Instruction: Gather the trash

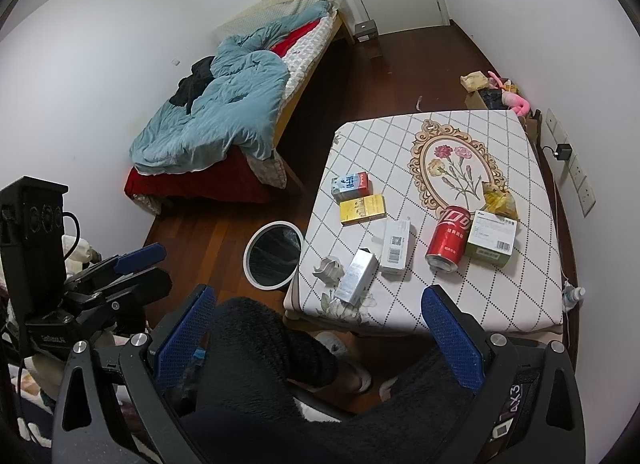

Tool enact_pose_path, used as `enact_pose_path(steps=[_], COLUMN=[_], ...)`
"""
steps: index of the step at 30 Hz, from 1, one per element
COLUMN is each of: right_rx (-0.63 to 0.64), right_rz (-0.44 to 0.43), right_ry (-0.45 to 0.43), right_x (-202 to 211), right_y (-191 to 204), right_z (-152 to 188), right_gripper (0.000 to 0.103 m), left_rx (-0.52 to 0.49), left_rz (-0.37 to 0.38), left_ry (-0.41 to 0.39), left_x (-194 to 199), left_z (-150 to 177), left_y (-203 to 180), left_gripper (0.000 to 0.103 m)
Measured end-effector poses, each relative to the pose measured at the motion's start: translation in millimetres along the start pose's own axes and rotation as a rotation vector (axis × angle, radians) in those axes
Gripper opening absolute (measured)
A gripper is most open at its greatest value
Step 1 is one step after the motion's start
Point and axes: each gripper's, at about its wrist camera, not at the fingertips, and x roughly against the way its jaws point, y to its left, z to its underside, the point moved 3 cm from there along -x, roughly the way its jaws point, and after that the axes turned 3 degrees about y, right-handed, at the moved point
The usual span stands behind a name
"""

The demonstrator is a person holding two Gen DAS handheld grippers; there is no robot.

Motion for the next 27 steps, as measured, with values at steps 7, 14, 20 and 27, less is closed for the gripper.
enact_pose_path(steps=[7,14,20,27], right_rx=[0.003,-0.005,-0.003,-0.002], right_rz=[-0.003,-0.024,-0.025,-0.027], right_ry=[0.002,0.009,0.009,0.010], right_x=[-1.1,-1.6,-1.6,-0.4], right_y=[1.2,2.3,3.3,2.4], right_z=[1.3,3.4,4.6,3.2], right_gripper=[0.103,0.103,0.103,0.103], left_rx=[-0.001,-0.002,-0.003,-0.002], left_rz=[0.007,0.013,0.017,0.019], left_ry=[0.000,0.000,-0.001,-0.002], left_x=[0.1,0.0,1.4,3.1], left_z=[-1.0,-0.5,0.3,0.4], left_y=[-0.7,-1.2,-0.7,0.4], left_gripper=[0.103,0.103,0.103,0.103])
